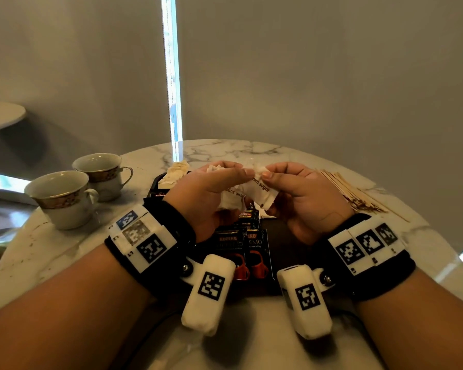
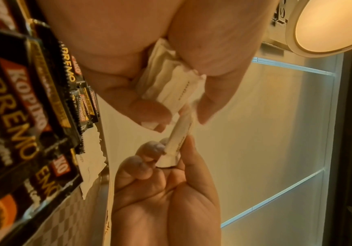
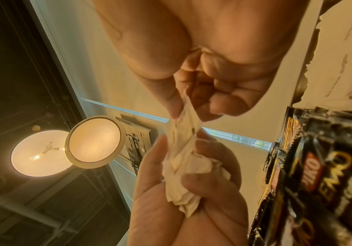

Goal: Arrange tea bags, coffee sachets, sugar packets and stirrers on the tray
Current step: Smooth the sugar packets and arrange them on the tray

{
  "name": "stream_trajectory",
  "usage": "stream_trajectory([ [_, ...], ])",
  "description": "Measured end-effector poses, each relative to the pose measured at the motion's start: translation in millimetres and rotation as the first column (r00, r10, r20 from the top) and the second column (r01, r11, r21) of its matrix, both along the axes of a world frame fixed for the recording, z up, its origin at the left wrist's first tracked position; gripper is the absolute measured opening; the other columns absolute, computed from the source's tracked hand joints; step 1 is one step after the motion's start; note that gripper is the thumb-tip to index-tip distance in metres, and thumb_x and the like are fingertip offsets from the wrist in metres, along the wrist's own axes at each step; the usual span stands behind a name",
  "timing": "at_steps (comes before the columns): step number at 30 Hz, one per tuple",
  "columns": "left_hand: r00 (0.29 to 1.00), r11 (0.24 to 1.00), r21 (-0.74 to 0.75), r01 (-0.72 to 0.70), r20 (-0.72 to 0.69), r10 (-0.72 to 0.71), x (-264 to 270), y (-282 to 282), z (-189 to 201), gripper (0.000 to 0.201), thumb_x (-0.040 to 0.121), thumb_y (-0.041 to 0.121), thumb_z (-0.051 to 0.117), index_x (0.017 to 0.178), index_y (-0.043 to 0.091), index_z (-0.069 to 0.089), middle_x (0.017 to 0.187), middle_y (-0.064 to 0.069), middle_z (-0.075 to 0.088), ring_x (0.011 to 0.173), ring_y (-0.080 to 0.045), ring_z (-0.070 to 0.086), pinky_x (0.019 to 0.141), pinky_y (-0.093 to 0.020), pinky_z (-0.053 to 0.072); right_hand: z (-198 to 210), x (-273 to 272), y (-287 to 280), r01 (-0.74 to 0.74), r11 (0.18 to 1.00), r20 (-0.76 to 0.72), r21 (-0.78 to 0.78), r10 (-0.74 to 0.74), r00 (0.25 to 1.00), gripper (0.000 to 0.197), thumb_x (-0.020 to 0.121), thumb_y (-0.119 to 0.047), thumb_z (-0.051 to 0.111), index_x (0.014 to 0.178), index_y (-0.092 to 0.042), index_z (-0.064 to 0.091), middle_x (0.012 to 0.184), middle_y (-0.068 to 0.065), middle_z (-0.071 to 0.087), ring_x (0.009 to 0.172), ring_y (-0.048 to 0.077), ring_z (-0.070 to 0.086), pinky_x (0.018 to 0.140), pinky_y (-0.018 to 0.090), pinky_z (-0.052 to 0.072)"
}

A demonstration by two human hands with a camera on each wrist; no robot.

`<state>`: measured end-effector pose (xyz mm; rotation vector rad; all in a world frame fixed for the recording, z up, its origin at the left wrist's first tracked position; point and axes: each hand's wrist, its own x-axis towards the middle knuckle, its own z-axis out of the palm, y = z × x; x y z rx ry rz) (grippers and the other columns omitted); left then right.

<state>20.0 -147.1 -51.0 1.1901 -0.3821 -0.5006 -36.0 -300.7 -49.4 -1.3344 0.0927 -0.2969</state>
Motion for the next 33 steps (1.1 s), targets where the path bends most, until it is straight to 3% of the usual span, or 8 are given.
stream_trajectory([
  [2,1.000,0.999,0.041,-0.011,0.027,0.009,-1,-1,0,0.035,0.075,0.022,0.076,0.105,0.013,0.059,0.086,-0.009,0.068,0.065,-0.020,0.063,0.043,-0.024,0.045,0,-1,1,-0.004,1.000,0.003,-0.016,0.004,1.000,0.003,0.090,-0.005,0.064,0.093,-0.004,0.063,0.069,0.007,0.069,0.054,0.015,0.063,0.043,0.023,0.046],
  [5,0.998,0.998,0.041,-0.052,0.033,0.051,-1,-2,-1,0.020,0.090,0.017,0.070,0.106,0.014,0.059,0.087,-0.009,0.068,0.066,-0.019,0.064,0.045,-0.024,0.046,0,-1,1,-0.010,1.000,0.003,-0.020,0.010,1.000,0.006,0.089,-0.009,0.064,0.093,-0.005,0.066,0.071,0.007,0.070,0.057,0.017,0.063,0.046,0.025,0.046],
  [9,0.997,0.997,0.030,-0.075,0.035,0.074,1,-2,-2,0.019,0.092,0.019,0.068,0.108,0.014,0.060,0.090,-0.009,0.071,0.072,-0.023,0.065,0.048,-0.027,0.048,-1,-1,0,-0.011,1.000,0.001,0.002,0.011,1.000,0.017,0.092,-0.010,0.062,0.105,0.001,0.065,0.077,0.010,0.071,0.060,0.017,0.064,0.045,0.023,0.046],
  [14,0.995,0.995,0.035,-0.094,-0.026,0.094,0,-3,0,0.014,0.095,0.028,0.065,0.100,0.015,0.063,0.087,-0.009,0.072,0.062,-0.018,0.069,0.044,-0.025,0.047,-2,2,-2,0.014,0.999,-0.031,0.029,-0.013,0.999,0.021,0.092,-0.010,0.063,0.109,0.003,0.064,0.081,0.014,0.073,0.061,0.020,0.065,0.043,0.023,0.046],
  [20,0.992,0.993,0.018,-0.116,-0.050,0.117,3,-3,-1,0.009,0.096,0.023,0.064,0.093,0.014,0.063,0.086,-0.011,0.069,0.060,-0.019,0.065,0.042,-0.025,0.044,0,6,-13,0.056,0.998,-0.047,-0.013,-0.057,0.997,0.012,0.096,-0.014,0.059,0.102,-0.005,0.065,0.087,0.017,0.074,0.063,0.025,0.067,0.040,0.024,0.041],
  [24,0.987,0.989,-0.022,-0.149,-0.068,0.147,6,-1,-1,0.011,0.096,0.023,0.064,0.093,0.013,0.066,0.088,-0.011,0.064,0.061,-0.020,0.064,0.040,-0.025,0.044,9,12,-48,0.207,0.975,-0.071,0.080,-0.202,0.977,0.008,0.102,-0.019,0.051,0.097,-0.017,0.057,0.077,0.006,0.071,0.046,0.013,0.057,0.035,0.018,0.027],
  [29,0.984,0.987,-0.027,-0.157,-0.090,0.154,8,2,0,0.016,0.094,0.025,0.065,0.101,0.011,0.066,0.087,-0.010,0.065,0.060,-0.018,0.064,0.042,-0.024,0.045,-4,22,-102,0.324,0.939,-0.213,0.118,-0.295,0.932,0.007,0.102,-0.016,0.046,0.103,-0.016,0.052,0.086,0.007,0.067,0.044,0.009,0.047,0.035,0.019,0.027],
  [33,0.985,0.987,-0.030,-0.159,-0.080,0.156,7,1,0,0.014,0.095,0.025,0.064,0.099,0.011,0.065,0.080,-0.008,0.064,0.059,-0.017,0.063,0.042,-0.023,0.045,-27,29,-115,0.324,0.945,-0.373,0.045,-0.285,0.883,0.022,0.095,-0.004,0.046,0.116,-0.008,0.053,0.092,0.012,0.064,0.044,0.011,0.046,0.033,0.020,0.026],
])
